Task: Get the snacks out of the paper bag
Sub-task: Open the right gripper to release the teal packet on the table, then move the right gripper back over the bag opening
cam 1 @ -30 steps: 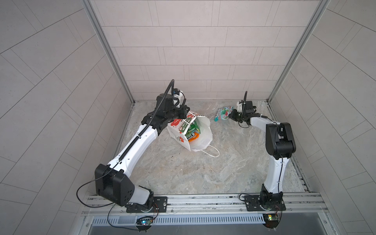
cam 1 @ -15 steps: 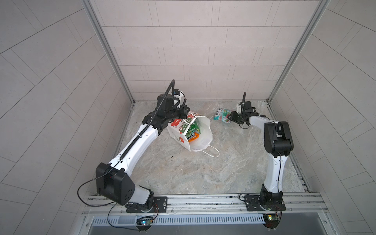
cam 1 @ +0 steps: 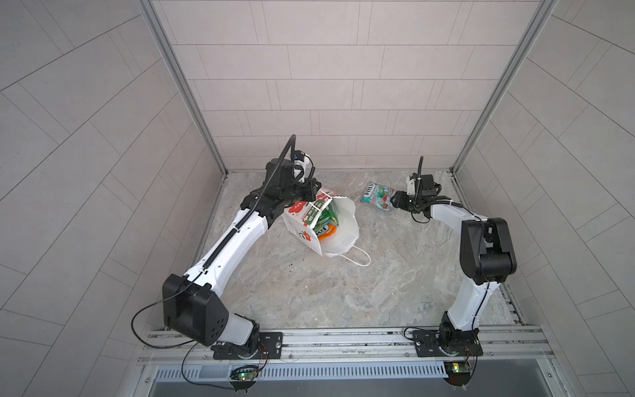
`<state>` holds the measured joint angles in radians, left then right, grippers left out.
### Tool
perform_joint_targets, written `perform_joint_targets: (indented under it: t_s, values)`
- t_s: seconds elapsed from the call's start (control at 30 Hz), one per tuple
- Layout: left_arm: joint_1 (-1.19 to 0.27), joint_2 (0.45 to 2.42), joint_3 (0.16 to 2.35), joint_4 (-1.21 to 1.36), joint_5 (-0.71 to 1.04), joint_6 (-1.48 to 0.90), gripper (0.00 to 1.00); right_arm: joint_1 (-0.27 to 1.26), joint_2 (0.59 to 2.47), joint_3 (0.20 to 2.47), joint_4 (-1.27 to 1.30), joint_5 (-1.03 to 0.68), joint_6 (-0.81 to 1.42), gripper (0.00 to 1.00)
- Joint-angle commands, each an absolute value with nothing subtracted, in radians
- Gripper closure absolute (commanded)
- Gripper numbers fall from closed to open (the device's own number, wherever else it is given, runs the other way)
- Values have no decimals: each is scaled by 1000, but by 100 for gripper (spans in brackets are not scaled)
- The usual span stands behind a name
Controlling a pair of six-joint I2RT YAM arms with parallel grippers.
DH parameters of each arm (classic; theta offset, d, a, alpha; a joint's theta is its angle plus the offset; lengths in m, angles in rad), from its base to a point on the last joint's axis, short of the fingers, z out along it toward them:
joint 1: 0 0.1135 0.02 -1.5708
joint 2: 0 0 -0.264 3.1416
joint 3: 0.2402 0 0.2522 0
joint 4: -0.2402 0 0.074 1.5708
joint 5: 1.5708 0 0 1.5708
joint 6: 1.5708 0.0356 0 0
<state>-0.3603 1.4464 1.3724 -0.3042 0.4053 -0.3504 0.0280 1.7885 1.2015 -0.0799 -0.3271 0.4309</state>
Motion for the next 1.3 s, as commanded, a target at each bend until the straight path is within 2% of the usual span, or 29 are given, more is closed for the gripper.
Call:
perform_joint_targets:
  t_s: [0.0,0.2,0.53,0.9,1.27]
  values:
    - [-359,1443,1385,-300,413,-353,100,52,1659,1110,37,-367,409,43]
    - [-360,1439,1387,-300,422,-356,100,131,1454,961,132,-482,377,45]
    - [-364,1437,1388,-299,427,-356,100,348,1260,857,164,-486,303,45]
    - [-367,1437,1388,-299,426,-356,100,581,1259,855,120,-373,184,46]
    - [-371,1439,1390,-299,431,-358,100,719,1410,897,104,-273,91,46]
